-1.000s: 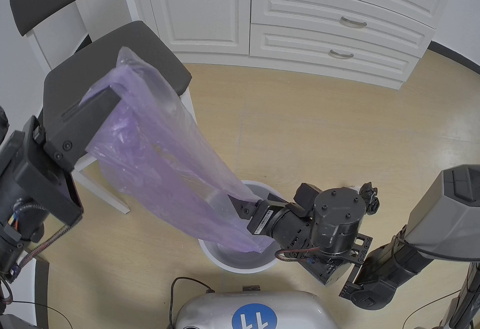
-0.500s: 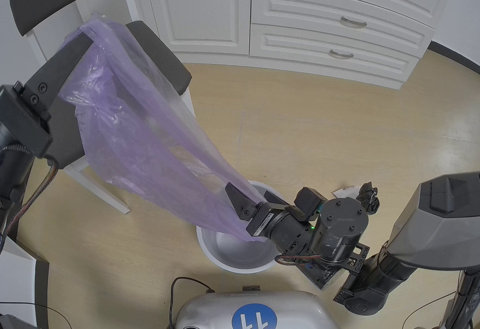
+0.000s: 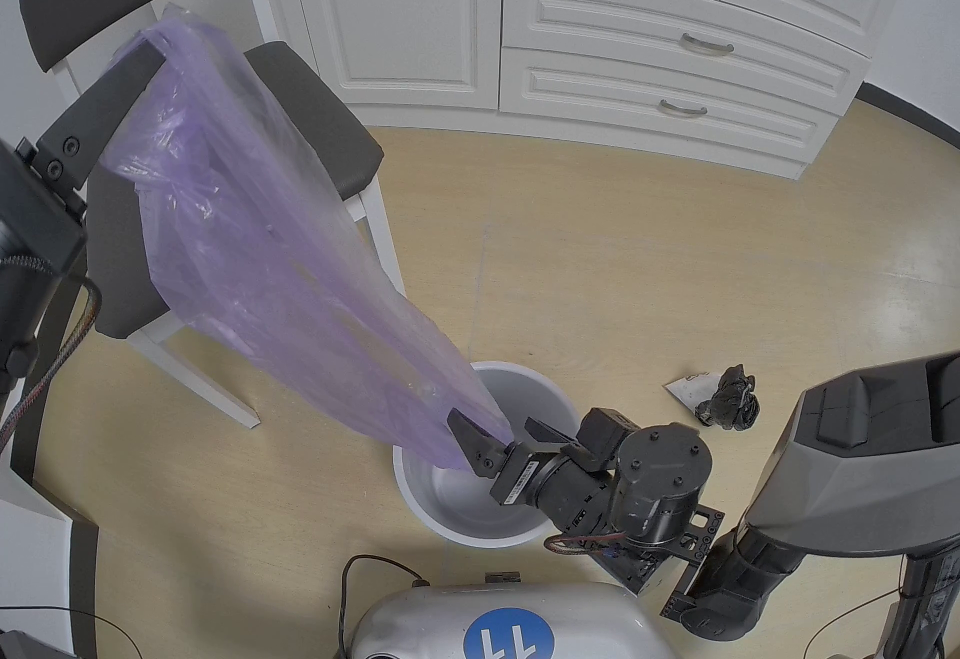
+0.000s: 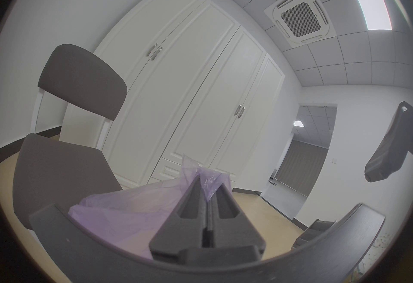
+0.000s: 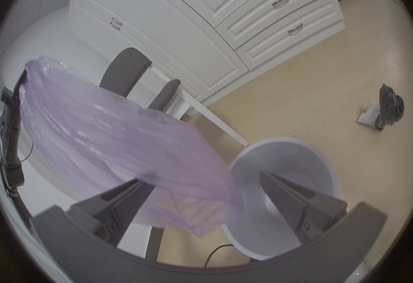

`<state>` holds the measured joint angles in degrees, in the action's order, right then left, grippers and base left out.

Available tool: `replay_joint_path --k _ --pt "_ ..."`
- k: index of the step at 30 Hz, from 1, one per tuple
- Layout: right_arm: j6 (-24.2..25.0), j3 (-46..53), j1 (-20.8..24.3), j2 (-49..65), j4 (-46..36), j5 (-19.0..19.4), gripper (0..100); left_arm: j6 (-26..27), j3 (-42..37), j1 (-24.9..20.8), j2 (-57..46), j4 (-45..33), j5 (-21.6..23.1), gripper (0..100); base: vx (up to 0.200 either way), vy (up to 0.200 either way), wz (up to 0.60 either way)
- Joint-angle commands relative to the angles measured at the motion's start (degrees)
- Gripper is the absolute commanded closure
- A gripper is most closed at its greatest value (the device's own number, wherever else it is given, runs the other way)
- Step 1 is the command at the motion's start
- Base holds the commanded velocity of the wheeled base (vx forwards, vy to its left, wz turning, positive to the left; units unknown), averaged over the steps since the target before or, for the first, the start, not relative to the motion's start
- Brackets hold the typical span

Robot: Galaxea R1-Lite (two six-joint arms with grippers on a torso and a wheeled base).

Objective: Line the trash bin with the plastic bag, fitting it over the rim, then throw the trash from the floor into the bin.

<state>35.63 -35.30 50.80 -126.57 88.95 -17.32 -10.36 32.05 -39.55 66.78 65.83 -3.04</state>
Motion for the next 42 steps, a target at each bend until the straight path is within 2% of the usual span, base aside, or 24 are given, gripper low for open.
replay_joint_path --k 1,13,25,30,42 --pt "0.1 -0.2 0.4 -2.1 1.0 0.0 0 0.0 0.1 0.1 -0.2 0.0 0.0 100 0.0 0.0 0.0" --pt "1.9 -2.6 1.7 -6.9 1.0 -0.3 0 -0.1 0.2 0.0 -0.4 0.0 0.0 100 0.0 0.0 0.0" --pt "2.4 -4.2 2.5 -6.3 1.0 -1.0 0 -0.1 0.1 -0.2 -0.1 0.0 0.0 100 0.0 0.0 0.0" --pt "1.8 -5.7 3.3 -5.8 1.0 -4.7 0 -0.1 0.1 -0.2 0.0 0.0 0.0 100 0.0 0.0 0.0" --pt "1.5 -8.5 2.7 -10.3 1.0 -6.0 0 -0.1 0.1 -0.4 -0.3 0.0 0.0 100 0.0 0.0 0.0"
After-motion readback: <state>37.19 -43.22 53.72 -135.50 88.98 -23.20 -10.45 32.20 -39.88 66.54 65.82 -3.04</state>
